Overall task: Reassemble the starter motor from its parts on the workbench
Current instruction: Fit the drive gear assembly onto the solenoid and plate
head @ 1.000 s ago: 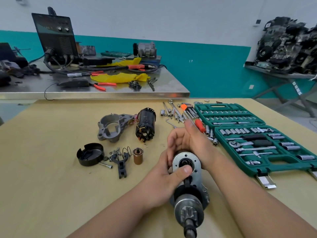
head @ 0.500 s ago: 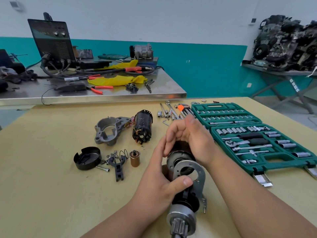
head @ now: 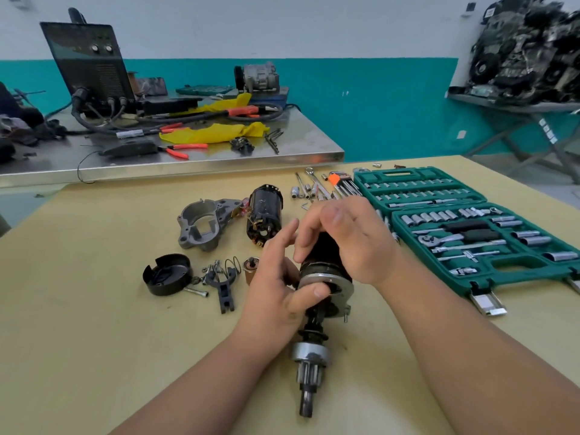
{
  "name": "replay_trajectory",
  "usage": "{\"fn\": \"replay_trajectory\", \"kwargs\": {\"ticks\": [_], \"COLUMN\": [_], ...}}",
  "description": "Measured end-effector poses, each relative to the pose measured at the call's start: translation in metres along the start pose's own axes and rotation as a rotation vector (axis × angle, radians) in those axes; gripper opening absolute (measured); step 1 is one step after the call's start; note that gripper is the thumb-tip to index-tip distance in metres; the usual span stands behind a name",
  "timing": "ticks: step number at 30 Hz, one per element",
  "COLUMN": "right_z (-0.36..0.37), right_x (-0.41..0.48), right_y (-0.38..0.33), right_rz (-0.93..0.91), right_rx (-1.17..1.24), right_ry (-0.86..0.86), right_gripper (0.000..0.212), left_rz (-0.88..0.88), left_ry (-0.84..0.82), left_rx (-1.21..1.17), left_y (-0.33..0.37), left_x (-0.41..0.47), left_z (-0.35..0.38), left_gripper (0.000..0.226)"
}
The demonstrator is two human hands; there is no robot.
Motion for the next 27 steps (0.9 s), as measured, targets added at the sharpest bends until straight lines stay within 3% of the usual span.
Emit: {"fn": "replay_trajectory", "kwargs": {"ticks": [4, 9, 13, 16, 18, 20, 22, 25, 27], "right_z": [0.001, 0.005, 0.007, -0.006, -0.023, -0.028, -0.018, 0.008, 0.012], "right_x": [-0.002, -0.001, -0.002, -0.007, -0.016, -0.026, -0.039, -0.058, -0.06], "right_y": [-0.009, -0.01, -0.013, -0.015, -0.013, -0.007, 0.014, 0.032, 0.03], "right_rz": [-0.033, 0.048, 0.08, 0.021, -0.02, 0.068, 0.277, 0.469, 0.47], "right_rx": [0.014, 0.046, 0.109, 0.293, 0.283, 0.117, -0.028, 0.08, 0.16], "right_ry": [0.0, -0.017, -0.019, 0.17, 0.349, 0.395, 0.288, 0.123, 0.155], "right_gripper": [0.075, 0.066, 0.071, 0.052, 0.047, 0.044, 0.04, 0.028, 0.027], "left_rz": [0.048, 0.171, 0.156, 0.162, 0.175, 0.159, 0.164, 0.18, 0.184], "left_ry": [-0.027, -0.094, -0.144, -0.113, -0.074, -0.024, 0.008, 0.029, 0.033], "left_rx": [0.016, 0.08, 0.03, 0.008, 0.0, 0.026, 0.065, 0.105, 0.082], "left_y": [0.004, 0.021, 0.02, 0.016, 0.015, 0.011, 0.009, 0.013, 0.014], "left_x": [-0.001, -0.001, -0.007, -0.008, -0.012, -0.015, -0.019, -0.019, -0.019], "left_z": [0.003, 0.013, 0.018, 0.013, 0.007, 0.0, -0.004, -0.004, -0.003], "left_gripper": [0.12, 0.071, 0.072, 0.07, 0.077, 0.081, 0.079, 0.075, 0.074]}}
Point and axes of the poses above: each hand's wrist, its own x-axis towards the middle knuckle, its own z-axis out of the palm, y = z × x, the point moved 9 cm from there along x, towards the middle knuckle, and after that the axes turned 6 degrees about -x, right-handed, at the moved point
